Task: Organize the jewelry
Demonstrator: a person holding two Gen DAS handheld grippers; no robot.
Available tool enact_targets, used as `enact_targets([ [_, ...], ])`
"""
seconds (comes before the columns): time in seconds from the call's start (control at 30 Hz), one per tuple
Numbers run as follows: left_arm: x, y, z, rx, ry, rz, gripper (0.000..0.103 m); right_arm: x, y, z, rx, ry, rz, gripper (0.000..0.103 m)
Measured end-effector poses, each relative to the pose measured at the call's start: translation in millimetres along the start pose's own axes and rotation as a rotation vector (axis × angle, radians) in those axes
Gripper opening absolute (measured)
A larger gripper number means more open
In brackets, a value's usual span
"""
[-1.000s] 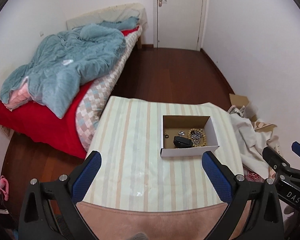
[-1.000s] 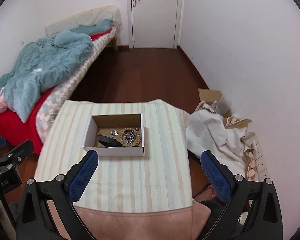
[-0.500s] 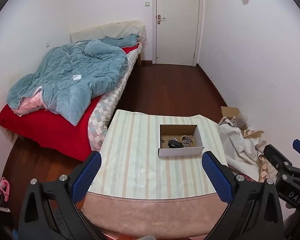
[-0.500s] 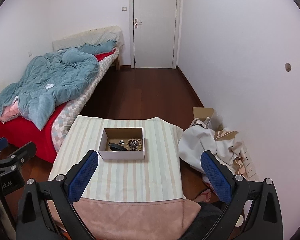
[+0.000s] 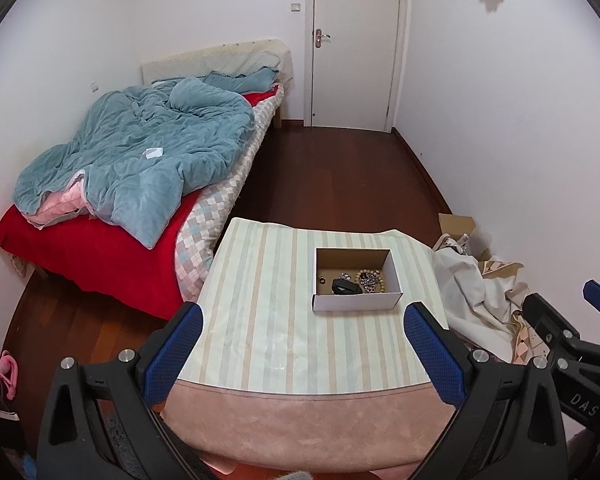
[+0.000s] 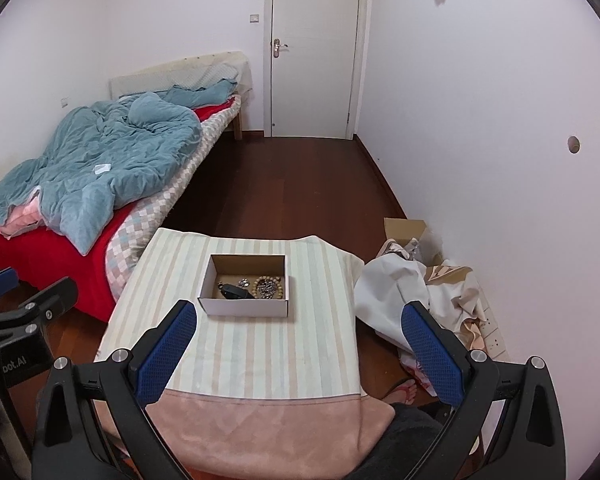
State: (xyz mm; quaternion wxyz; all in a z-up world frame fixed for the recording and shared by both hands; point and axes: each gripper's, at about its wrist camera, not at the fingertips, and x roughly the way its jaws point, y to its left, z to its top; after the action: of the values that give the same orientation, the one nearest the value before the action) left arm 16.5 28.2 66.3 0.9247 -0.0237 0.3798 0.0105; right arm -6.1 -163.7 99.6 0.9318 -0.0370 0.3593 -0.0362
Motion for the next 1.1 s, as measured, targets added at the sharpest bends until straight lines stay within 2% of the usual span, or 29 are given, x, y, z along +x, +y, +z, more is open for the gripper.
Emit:
enact_targets([
  [0.6,80.5,-5.9,38.0,0.000,0.042,0.056,0.103,90.1,5.9,36.9,0.008,0.050,-0.054,0.103],
  [0.9,114.2,-10.2,39.3,0.007,0.105,0.051,0.103,130.3,11.3,39.8,-0.007,0.098,-0.071,0.103],
  [1.1,124.8,-11.4,39.2,0.012,0.126,0.047,0.103,143.2,11.2,39.7,-0.003,0.120,-0.075,0.103],
])
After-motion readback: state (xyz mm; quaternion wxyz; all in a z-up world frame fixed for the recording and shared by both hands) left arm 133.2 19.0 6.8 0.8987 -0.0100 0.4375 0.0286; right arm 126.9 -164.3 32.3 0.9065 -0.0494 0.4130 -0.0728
